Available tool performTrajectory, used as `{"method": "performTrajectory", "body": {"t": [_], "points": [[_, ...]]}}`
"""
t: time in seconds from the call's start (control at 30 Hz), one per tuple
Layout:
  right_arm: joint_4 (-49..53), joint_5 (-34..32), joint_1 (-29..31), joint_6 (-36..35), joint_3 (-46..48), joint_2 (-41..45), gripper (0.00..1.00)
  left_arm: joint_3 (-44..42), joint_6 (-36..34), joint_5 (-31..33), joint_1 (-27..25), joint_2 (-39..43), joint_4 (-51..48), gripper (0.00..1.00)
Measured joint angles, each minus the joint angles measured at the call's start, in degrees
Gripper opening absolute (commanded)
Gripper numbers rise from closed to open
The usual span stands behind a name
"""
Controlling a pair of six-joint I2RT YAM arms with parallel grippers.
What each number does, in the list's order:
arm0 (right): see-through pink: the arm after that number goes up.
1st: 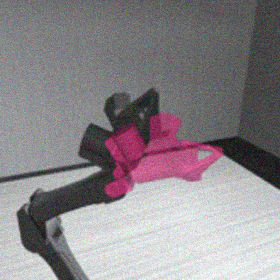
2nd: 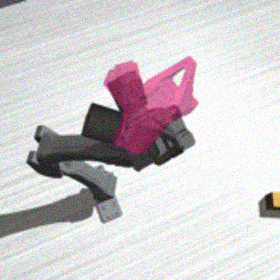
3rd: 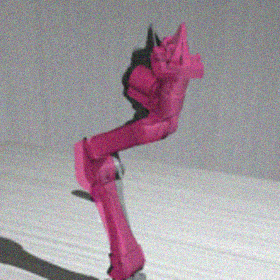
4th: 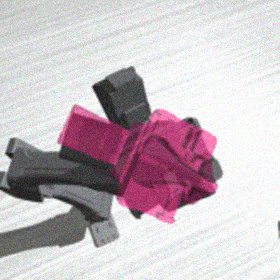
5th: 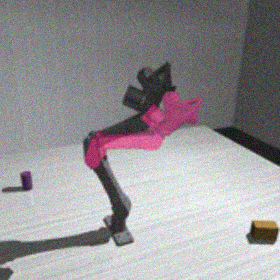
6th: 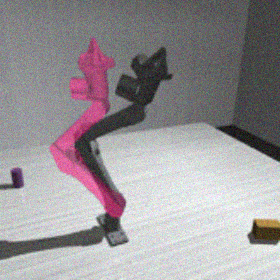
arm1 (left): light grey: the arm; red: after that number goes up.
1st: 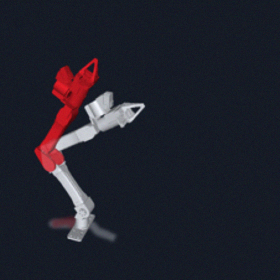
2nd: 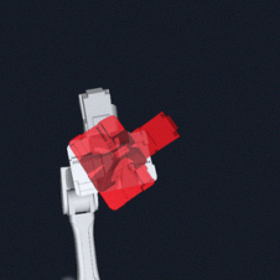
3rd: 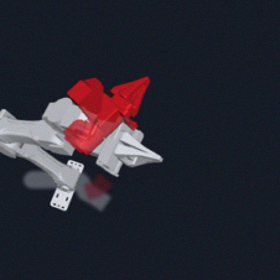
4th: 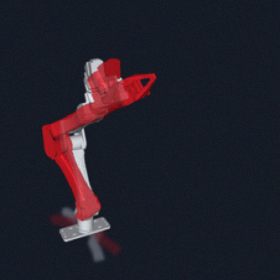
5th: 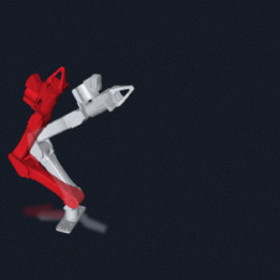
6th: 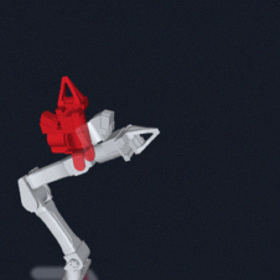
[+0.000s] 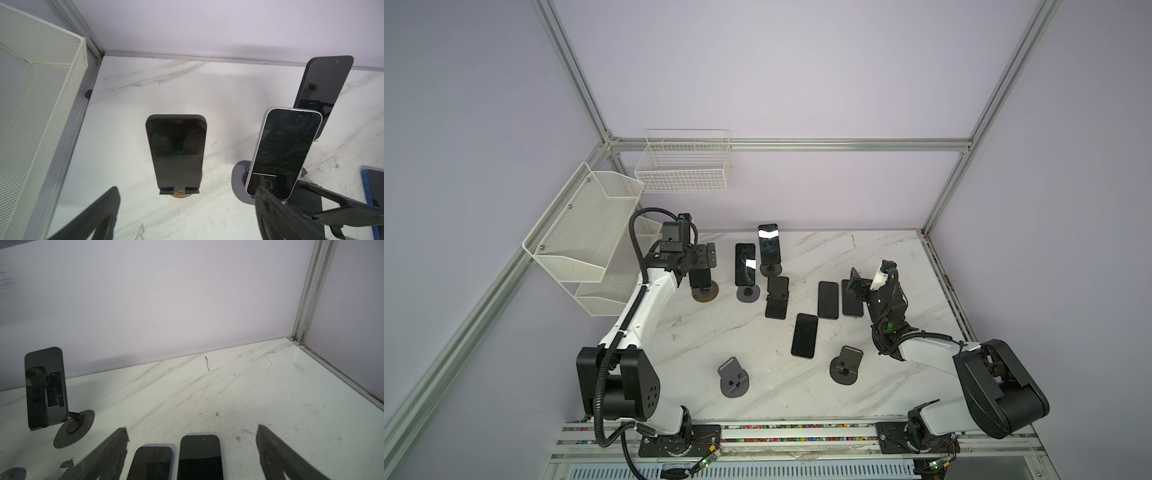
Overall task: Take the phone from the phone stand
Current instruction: 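Lower the left gripper over the black phone on the wooden-ringed stand and close it, then lift the black phone up off the wooden-ringed stand with the left gripper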
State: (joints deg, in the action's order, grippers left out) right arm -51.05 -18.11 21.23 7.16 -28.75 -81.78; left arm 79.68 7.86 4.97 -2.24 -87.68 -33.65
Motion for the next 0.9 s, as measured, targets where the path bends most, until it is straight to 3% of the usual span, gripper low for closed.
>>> {"method": "performTrajectory", "body": {"t": [0.9], "points": [[-0.98,-0.28,-0.02,0.0,-0.48,0.17,0.97,7.17,-0.46,0.9,2.62,-12.68,1.57,1.0]]}}
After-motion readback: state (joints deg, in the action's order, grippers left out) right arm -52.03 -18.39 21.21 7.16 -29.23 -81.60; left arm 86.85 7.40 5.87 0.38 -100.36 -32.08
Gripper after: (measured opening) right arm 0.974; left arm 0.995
